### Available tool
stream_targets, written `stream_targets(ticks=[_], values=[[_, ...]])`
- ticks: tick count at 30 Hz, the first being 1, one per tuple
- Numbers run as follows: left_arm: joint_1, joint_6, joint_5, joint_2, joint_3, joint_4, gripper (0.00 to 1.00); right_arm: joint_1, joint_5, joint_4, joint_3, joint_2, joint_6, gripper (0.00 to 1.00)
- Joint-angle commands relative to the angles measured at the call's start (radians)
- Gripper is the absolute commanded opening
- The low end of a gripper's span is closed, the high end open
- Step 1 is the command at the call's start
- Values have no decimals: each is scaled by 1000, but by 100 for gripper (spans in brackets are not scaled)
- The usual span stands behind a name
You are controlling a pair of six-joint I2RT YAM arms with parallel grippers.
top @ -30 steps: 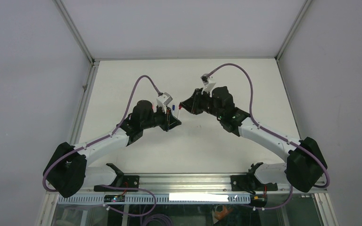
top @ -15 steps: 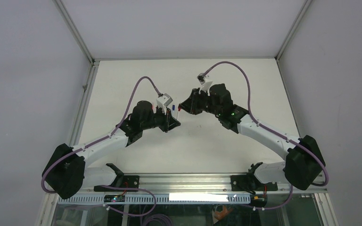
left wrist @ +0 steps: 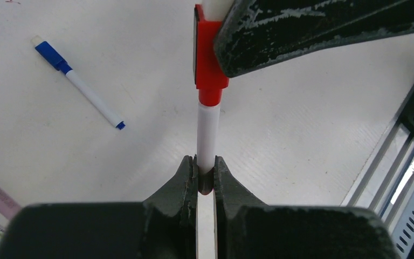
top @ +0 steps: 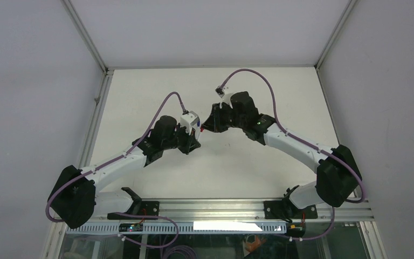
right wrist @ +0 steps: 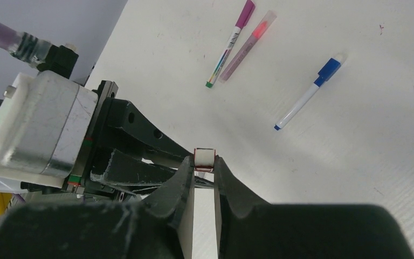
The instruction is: Insert the pens into the pen caps
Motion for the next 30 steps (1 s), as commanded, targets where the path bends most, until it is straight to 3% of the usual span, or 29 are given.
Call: stream_targets(ticks=[1, 10, 30], values=[[-4, 56, -120, -52, 86, 108, 0, 56, -100, -67, -34, 17, 22, 0], [-4, 32, -200, -70, 74, 248, 0, 110, -83, 24, -86, 66, 105, 0], [-4, 87, -211, -183, 53, 304, 0, 185, -114, 70, -116, 225, 176, 0]])
